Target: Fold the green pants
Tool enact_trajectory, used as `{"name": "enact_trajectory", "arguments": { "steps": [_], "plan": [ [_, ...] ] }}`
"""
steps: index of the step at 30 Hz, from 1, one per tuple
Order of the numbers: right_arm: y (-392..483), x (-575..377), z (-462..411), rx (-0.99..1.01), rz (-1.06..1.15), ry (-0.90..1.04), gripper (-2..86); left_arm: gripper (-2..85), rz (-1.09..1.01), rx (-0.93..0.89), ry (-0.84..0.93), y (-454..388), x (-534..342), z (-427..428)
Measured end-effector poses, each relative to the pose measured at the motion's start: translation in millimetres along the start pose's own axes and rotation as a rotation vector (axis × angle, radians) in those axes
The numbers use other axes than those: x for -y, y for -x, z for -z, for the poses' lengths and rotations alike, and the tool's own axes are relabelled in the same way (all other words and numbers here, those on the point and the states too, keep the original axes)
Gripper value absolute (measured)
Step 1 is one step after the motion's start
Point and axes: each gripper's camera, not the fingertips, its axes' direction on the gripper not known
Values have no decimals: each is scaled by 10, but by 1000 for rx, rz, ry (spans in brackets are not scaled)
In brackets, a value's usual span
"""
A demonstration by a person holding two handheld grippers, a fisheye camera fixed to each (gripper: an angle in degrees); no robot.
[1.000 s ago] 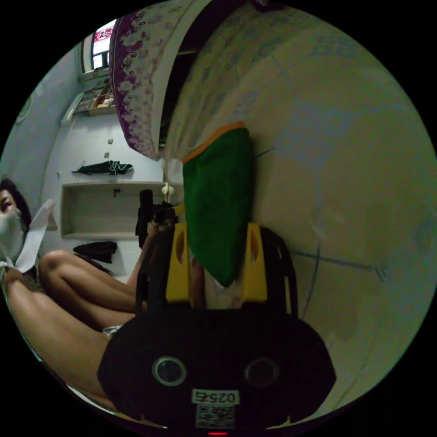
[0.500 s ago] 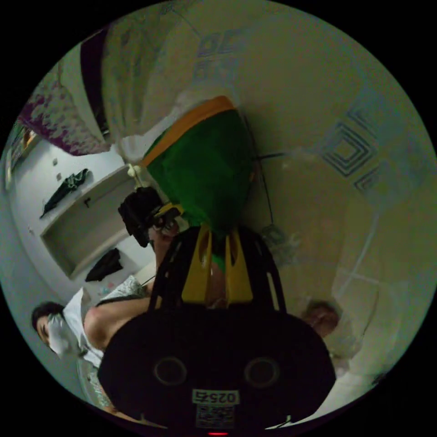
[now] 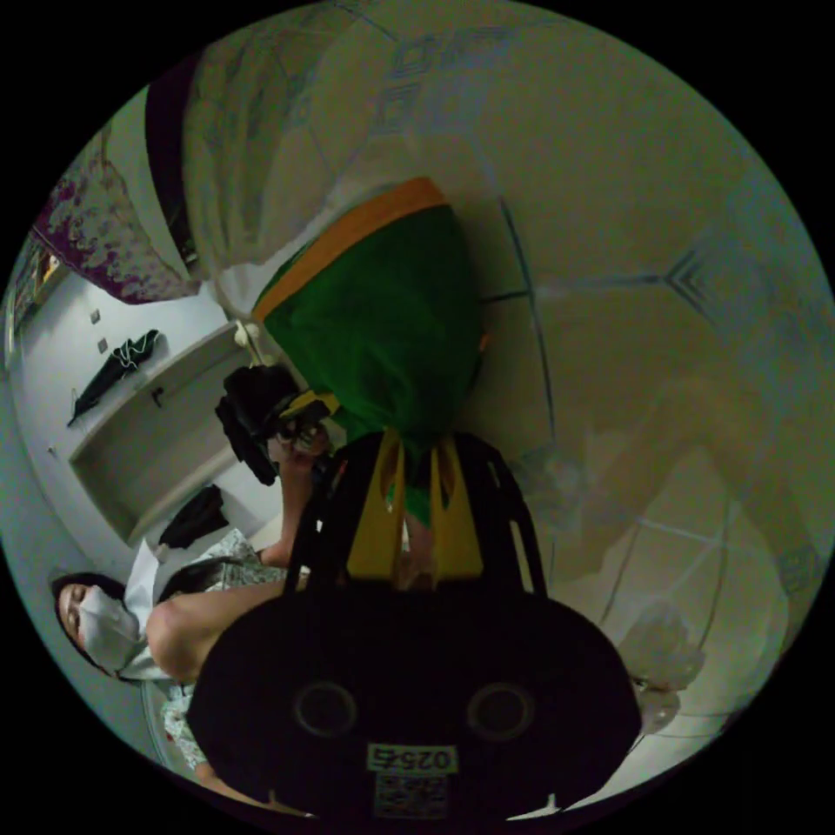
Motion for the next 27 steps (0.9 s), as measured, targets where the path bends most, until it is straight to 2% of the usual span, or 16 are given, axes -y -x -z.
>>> {"name": "enact_trajectory", "arguments": {
  "steps": [7, 16, 27],
  "plan": [
    [-111, 354, -235, -10, 71, 33, 45, 18, 42, 30, -47, -605, 20, 154],
    [-200, 929, -1172, 107, 154, 41, 45, 26, 186, 55, -193, -1334, -361, 373],
    [-746, 1536, -2465, 287, 82, -7, 48, 29, 220, 43, -213, -2813, -398, -506]
  ]
}}
